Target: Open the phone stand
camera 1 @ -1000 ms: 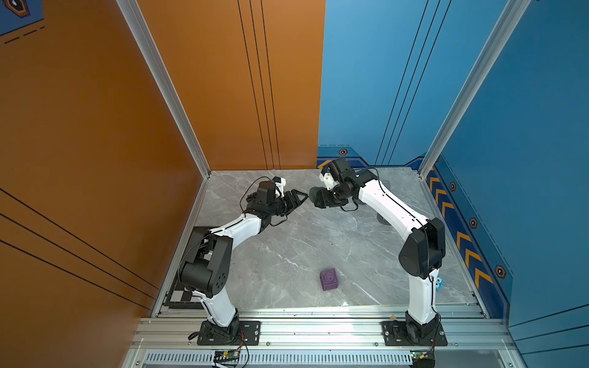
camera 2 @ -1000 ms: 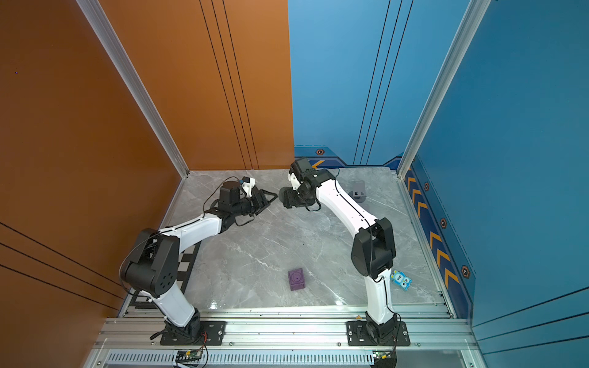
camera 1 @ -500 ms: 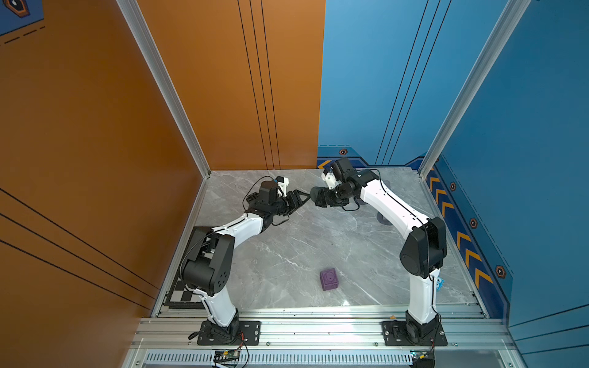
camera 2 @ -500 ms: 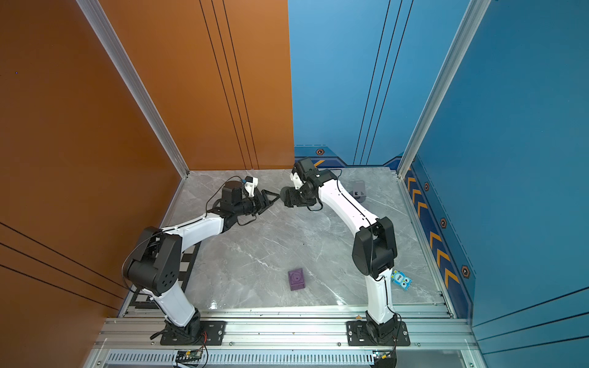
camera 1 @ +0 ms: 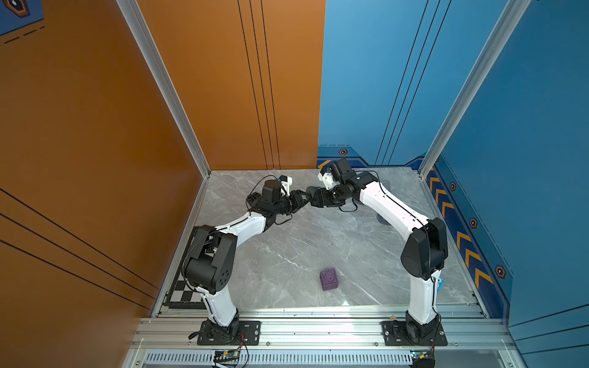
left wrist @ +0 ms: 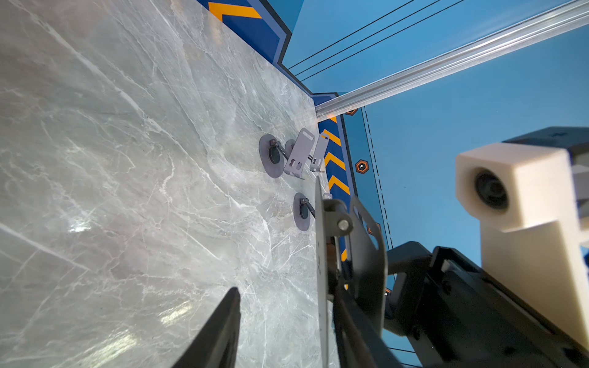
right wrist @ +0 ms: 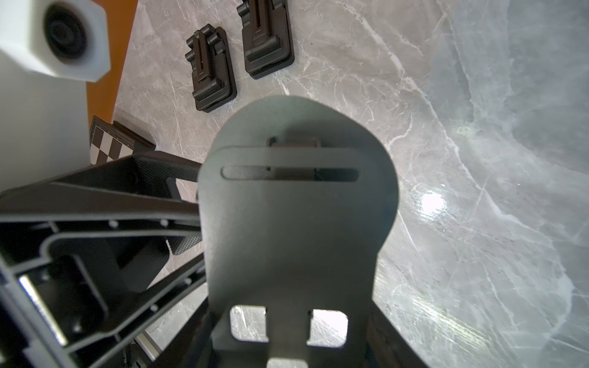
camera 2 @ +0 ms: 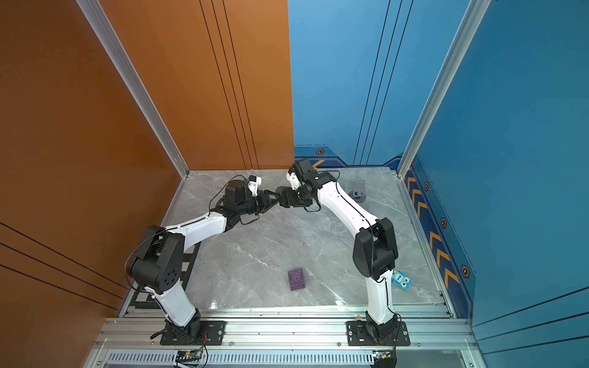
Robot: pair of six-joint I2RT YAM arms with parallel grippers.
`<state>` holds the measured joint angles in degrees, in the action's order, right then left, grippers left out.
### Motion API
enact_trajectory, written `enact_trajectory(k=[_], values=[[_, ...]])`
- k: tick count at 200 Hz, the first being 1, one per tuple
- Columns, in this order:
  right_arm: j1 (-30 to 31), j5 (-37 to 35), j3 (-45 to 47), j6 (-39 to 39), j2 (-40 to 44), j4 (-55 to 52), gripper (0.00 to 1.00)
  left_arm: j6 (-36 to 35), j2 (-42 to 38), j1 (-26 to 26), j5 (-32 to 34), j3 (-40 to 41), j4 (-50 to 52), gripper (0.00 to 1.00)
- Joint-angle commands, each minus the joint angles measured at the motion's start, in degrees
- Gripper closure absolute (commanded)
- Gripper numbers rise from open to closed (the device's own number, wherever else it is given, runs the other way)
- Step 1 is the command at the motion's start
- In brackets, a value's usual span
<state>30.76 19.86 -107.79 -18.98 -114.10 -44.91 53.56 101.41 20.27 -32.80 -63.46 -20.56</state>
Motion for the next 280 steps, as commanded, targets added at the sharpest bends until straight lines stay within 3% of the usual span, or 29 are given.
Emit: enact_trajectory(k=[1, 22, 65, 168, 280], values=[[0.9, 2.5, 0.1, -1.1, 3.0, 3.5, 0.69, 0.9, 1.6, 0.6, -1.0, -1.6, -2.5, 0.56], [1.5, 2.5, -0.4, -1.3, 2.5, 4.0, 0.69, 1.5, 2.1, 0.7, -1.8, -2.0, -3.4, 0.65], [1.7, 2.6, -1.3, -1.9, 2.1, 4.1, 0.70, 1.5, 2.3, 1.2, -2.7, -2.7, -3.5, 1.00], [1.3, 0.2, -4.4, 0.3, 2.5, -3.4, 0.71, -3.3, 0.6, 1.1, -2.0, 2.9, -3.5, 1.00], [0.9, -2.8, -14.6, 4.4, 2.0, -13.5, 0.70, -10.0, 0.3, -0.2, -0.6, 11.4, -3.4, 1.00]])
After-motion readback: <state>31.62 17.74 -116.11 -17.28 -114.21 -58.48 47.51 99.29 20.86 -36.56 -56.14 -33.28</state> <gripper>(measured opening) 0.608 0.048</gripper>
